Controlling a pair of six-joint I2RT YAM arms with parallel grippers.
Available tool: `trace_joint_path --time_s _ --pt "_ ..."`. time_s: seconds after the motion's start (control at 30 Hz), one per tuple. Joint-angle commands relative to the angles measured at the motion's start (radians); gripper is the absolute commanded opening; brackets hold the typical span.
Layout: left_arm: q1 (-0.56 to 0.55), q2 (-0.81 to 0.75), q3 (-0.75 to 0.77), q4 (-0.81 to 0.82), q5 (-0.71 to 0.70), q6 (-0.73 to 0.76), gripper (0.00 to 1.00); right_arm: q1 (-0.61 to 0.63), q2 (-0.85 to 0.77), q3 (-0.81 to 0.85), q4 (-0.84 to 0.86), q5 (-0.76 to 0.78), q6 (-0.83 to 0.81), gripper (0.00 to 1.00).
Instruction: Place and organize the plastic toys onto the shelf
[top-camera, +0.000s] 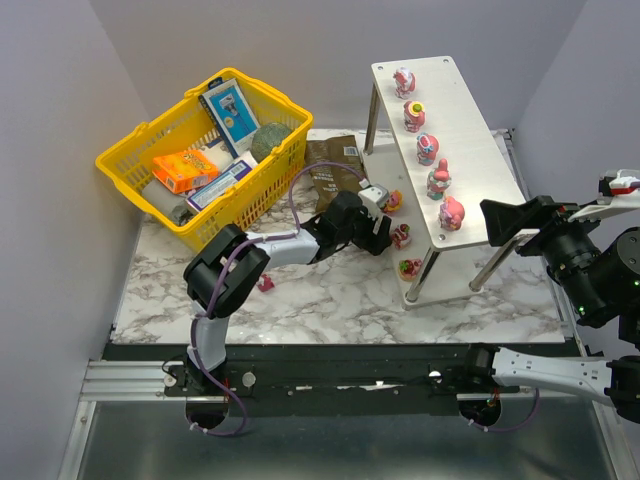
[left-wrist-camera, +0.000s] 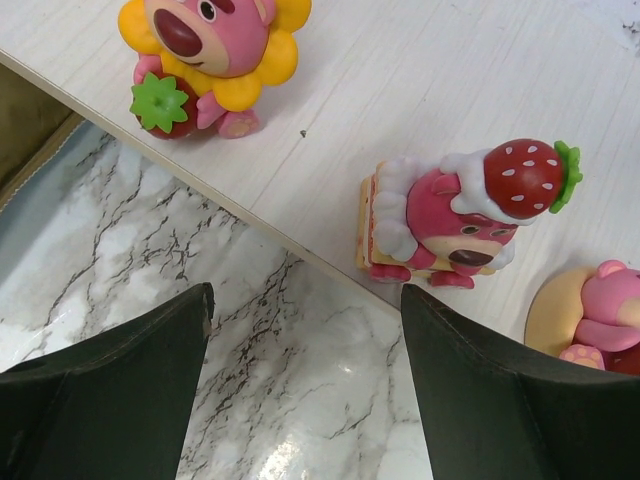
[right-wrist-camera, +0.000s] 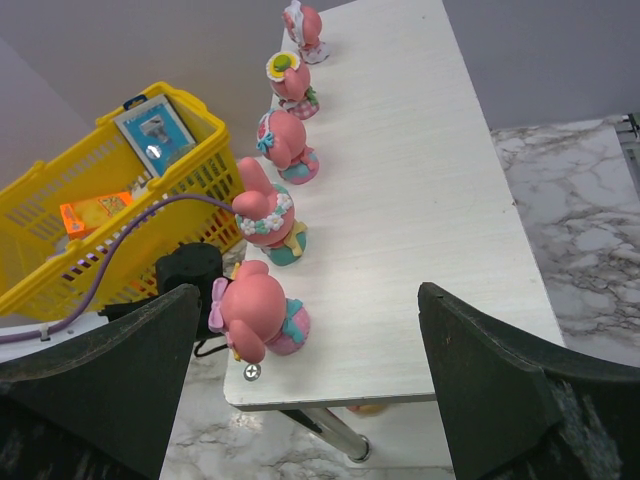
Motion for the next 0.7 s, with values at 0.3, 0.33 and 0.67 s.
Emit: trace_joint_path --time_s 0.3,0.33,0.67 --pt "-0.014 0.036 0.038 0.001 -0.007 0.006 0.83 -0.004 -0.009 -0.010 0.019 0.012 -0.011 0.97" --pt "-0.012 0.038 0.039 0.001 -0.008 0.006 0.83 -0.004 -0.008 -0.010 0.021 0.014 -0.011 0.96" --pt "-0.014 0.061 0.053 -0.021 -0.056 -0.003 0.68 -0.003 -0.011 -0.010 0.019 0.014 -0.013 0.97"
